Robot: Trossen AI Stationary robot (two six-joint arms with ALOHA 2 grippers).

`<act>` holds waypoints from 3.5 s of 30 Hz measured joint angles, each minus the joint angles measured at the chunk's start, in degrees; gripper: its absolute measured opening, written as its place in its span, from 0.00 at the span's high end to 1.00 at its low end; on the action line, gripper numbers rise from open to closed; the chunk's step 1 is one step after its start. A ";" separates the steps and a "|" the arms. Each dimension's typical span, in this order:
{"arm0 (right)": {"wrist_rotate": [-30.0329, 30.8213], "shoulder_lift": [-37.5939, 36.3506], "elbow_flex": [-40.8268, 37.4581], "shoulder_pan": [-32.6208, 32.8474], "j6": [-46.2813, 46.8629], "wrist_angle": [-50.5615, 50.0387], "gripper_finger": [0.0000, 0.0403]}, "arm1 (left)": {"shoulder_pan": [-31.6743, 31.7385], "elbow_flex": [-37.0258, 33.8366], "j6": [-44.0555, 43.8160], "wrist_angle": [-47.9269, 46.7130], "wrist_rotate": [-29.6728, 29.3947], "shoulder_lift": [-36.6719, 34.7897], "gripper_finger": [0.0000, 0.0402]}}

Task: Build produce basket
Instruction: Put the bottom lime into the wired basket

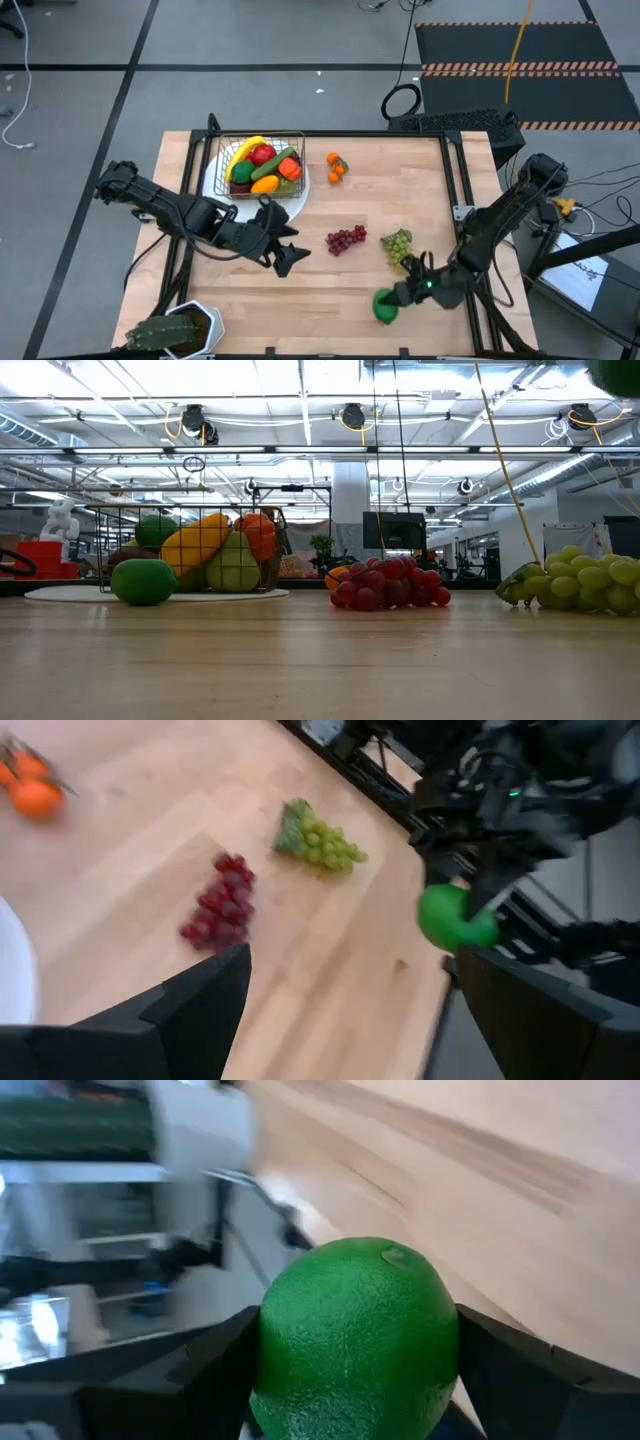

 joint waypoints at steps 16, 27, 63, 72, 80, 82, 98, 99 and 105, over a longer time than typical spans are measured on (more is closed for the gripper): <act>-0.08 -9.57 11.09 -26.53 -32.62 5.79 0.28 | 15.22 -0.07 17.56 -0.54 4.70 -8.89 0.13; -0.50 -8.97 26.54 -36.74 -69.13 5.77 0.28 | 16.76 -0.04 19.40 -2.18 6.76 -14.30 0.13; -1.45 -10.44 32.68 -47.72 -52.68 5.80 0.28 | 21.89 -0.02 23.23 -3.13 5.27 -14.73 0.13; -1.45 -10.42 32.68 -47.71 -47.47 6.21 0.28 | 21.91 -0.02 24.30 -3.88 6.99 -14.73 0.13; -1.41 -10.42 32.66 -47.63 -45.71 6.34 0.28 | 19.89 -0.02 22.66 -5.83 7.41 -14.73 0.13; -1.40 -10.42 32.65 -47.26 -46.17 6.67 0.28 | 19.21 -0.02 22.29 -6.32 7.38 -14.73 0.13; -1.41 -10.40 32.63 -39.64 -68.60 6.69 0.28 | 15.02 -0.02 20.47 -7.40 7.37 -14.73 0.13; -1.41 -10.40 32.63 -39.36 -70.41 6.69 0.28 | 14.98 -0.02 20.47 -7.41 7.37 -14.73 0.13; -1.49 -10.40 32.63 -38.43 -82.63 6.56 0.28 | 15.03 -0.02 20.24 -8.38 7.37 -14.73 0.13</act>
